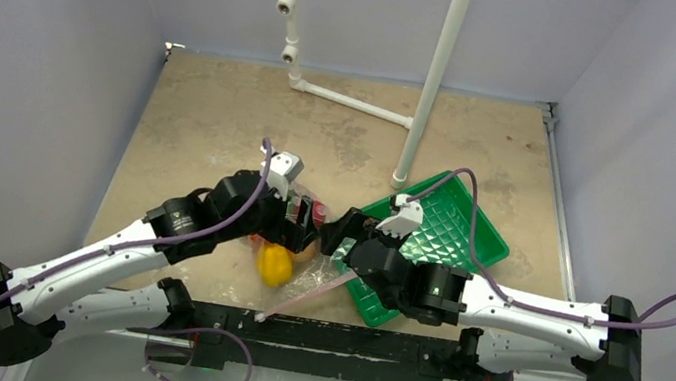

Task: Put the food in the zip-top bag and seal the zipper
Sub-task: Reset both arms

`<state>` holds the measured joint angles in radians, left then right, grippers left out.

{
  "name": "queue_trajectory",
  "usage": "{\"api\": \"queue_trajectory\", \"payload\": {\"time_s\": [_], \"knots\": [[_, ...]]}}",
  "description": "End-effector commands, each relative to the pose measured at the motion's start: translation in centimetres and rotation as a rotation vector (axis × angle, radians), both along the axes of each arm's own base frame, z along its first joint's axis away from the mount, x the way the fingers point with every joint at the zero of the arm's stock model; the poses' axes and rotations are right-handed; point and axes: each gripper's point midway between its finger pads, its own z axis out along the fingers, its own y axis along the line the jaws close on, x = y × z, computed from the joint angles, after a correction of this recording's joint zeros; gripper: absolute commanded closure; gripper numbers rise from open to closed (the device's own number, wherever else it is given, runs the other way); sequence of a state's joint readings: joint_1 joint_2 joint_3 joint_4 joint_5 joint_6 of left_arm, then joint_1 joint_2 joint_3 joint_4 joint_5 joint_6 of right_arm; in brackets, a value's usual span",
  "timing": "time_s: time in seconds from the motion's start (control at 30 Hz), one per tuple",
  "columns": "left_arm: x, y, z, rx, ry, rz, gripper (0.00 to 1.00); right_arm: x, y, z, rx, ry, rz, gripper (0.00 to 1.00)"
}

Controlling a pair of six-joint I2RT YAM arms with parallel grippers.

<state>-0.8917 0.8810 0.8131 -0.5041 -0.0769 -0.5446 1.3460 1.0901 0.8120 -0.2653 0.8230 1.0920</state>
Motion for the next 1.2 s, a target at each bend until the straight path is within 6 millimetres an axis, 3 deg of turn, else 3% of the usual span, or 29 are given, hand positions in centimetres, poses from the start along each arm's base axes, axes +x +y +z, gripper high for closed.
{"api": "queue_trajectory", "payload": {"time_s": [0.0,0.27,0.4,0.53,0.7,0.8,0.9,1.17], "knots": [[2.1,1.9,3.3,0.05,-0.118,0.1,0.01,0.6,-1.6,0.3,-0.062,0.028,-0.11,0.01],[4.2,7.1,5.3,0.148,-0.241,0.341,0.01,1.1,-5.3,-0.1,-0.199,0.068,-0.294,0.01],[4.2,9.0,6.1,0.138,-0.287,0.411,0.01,1.2,-6.2,1.9,-0.17,0.032,-0.286,0.01],[3.9,10.8,6.9,0.127,-0.322,0.465,0.01,1.7,-8.3,4.9,-0.136,-0.062,-0.292,0.01],[3.4,11.1,7.2,0.104,-0.337,0.453,0.01,1.9,-11.5,8.5,-0.057,-0.153,-0.31,0.01],[3.3,11.1,7.2,0.101,-0.337,0.45,0.01,2.1,-11.6,11.6,-0.024,-0.288,-0.223,0.01],[3.2,11.0,7.0,0.102,-0.331,0.442,0.01,2.4,-12.8,13.0,-0.006,-0.363,-0.246,0.01],[3.0,10.9,6.5,0.102,-0.32,0.428,0.01,2.9,-12.7,10.7,-0.055,-0.328,-0.285,0.01]]}}
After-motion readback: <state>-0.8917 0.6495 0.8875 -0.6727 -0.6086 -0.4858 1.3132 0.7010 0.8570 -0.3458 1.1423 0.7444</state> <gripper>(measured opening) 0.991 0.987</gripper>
